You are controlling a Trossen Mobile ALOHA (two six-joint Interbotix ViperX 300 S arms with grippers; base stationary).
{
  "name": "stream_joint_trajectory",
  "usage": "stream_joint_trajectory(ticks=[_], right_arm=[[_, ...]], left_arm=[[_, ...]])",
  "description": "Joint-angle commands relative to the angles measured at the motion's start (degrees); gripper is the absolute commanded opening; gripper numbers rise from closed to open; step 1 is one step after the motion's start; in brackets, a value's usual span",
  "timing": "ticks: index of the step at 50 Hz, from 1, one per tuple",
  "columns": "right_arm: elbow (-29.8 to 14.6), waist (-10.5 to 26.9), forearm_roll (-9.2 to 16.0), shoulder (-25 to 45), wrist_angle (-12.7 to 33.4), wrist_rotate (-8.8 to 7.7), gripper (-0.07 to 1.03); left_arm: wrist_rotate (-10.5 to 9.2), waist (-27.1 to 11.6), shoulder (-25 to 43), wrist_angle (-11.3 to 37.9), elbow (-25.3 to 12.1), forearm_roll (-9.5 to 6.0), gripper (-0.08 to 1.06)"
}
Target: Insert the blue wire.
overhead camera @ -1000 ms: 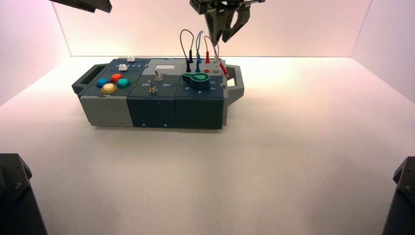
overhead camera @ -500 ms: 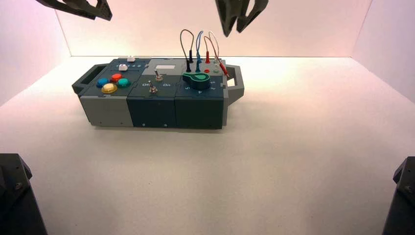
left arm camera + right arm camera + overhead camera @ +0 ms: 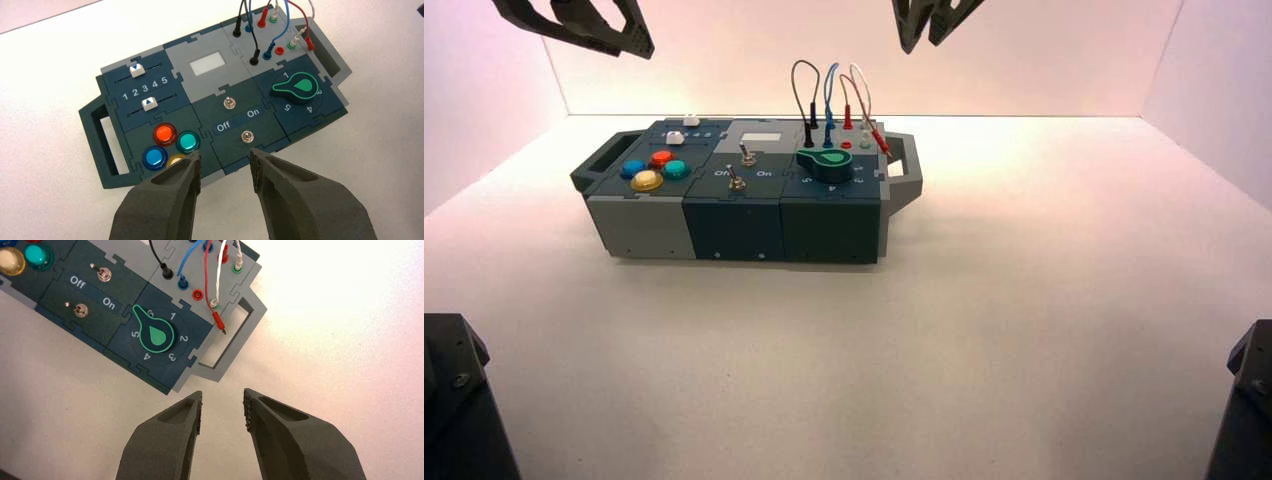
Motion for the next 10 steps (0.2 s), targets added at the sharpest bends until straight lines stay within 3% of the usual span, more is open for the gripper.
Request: stream_joint_trajectory(ticks=[1,10], right_arm=[[-0.79,0.26,0.18,-1.32,-0.09,0.09,0.45],[-0.97,0.26,0.44,-0.88,-0.09,0.18,0.45]], left_arm=[[0.35,0.26,0.7,-0.35,-0.97,0.09,0.53],[0.35,0.26,1.23,-0.35,-1.14,0.09,0.53]])
